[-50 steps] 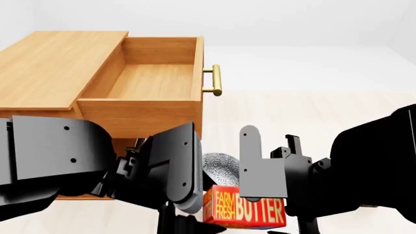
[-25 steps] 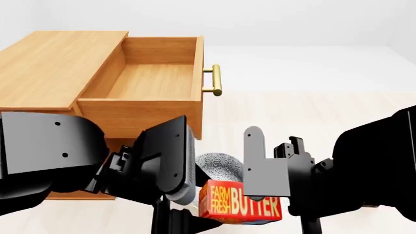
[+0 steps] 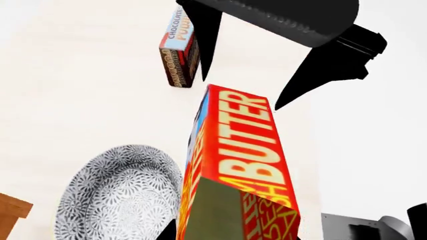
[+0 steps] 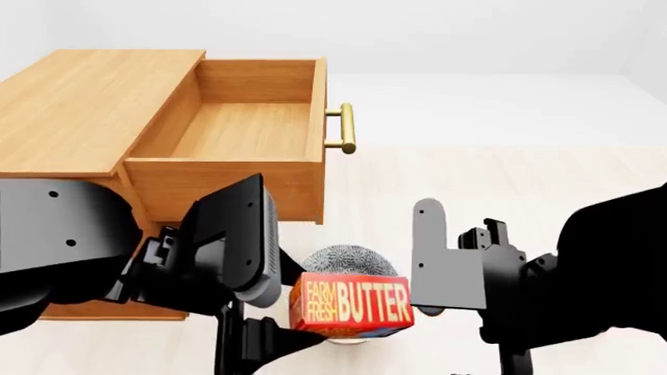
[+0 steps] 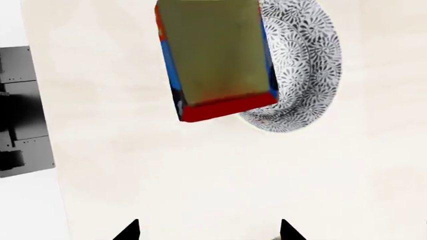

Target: Put the butter at the back in the top drawer of the cabinet and close it.

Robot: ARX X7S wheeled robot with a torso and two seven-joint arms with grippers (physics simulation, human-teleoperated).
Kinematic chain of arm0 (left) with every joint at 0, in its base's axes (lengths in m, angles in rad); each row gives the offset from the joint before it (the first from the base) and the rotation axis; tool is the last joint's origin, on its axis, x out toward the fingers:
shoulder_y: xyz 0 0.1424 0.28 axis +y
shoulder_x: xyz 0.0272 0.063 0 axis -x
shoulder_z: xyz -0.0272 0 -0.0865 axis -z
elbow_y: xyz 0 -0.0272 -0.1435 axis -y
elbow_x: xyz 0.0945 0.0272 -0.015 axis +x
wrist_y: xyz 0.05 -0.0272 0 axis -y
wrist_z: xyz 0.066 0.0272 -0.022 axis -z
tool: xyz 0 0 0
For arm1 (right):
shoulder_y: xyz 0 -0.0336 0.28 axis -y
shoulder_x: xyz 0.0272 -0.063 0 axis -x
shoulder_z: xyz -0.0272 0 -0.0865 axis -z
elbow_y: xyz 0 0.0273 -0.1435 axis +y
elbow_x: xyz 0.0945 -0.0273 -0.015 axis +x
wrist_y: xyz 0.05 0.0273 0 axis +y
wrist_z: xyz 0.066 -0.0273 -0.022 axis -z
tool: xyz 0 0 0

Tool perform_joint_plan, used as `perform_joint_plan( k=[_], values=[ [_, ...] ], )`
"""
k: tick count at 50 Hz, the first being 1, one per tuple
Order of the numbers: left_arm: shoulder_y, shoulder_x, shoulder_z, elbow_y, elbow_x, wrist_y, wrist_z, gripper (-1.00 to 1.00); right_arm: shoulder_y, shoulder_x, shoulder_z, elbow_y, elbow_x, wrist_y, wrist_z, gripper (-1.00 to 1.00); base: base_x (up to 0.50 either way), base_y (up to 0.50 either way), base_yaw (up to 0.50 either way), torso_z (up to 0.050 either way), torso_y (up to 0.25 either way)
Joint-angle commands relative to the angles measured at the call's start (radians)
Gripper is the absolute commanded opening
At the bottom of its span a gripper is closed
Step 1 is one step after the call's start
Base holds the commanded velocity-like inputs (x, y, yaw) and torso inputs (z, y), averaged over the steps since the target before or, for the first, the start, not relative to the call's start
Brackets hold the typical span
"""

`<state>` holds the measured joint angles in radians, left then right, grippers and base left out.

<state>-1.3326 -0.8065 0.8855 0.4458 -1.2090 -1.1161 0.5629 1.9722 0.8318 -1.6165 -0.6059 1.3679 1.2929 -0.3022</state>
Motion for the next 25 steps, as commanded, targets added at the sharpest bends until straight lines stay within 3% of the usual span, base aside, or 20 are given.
perform_joint_plan(
  k=[1, 5, 13, 25],
  values=[
    [-0.011, -0.062, -0.032, 0.008, -0.015, 0.005, 0.001, -1.00, 0.009, 0.037, 0.004, 0.005, 0.002, 0.002, 0.007, 1.00, 0.00, 0.00, 0.00, 0.000, 0.000],
    [-0.021, -0.084, -0.050, 0.016, -0.036, -0.001, -0.010, -1.00, -0.005, 0.046, 0.004, 0.025, 0.020, 0.012, 0.072, 1.00, 0.00, 0.00, 0.00, 0.000, 0.000],
    [-0.035, -0.114, -0.101, 0.013, -0.114, -0.017, -0.096, -1.00, -0.071, 0.080, 0.044, 0.092, 0.121, -0.032, 0.347, 1.00, 0.00, 0.00, 0.00, 0.001, 0.001],
    [-0.048, -0.157, -0.171, 0.026, -0.249, -0.021, -0.221, -1.00, -0.161, 0.173, 0.102, 0.137, 0.274, -0.198, 0.686, 1.00, 0.00, 0.00, 0.00, 0.000, 0.001]
  ],
)
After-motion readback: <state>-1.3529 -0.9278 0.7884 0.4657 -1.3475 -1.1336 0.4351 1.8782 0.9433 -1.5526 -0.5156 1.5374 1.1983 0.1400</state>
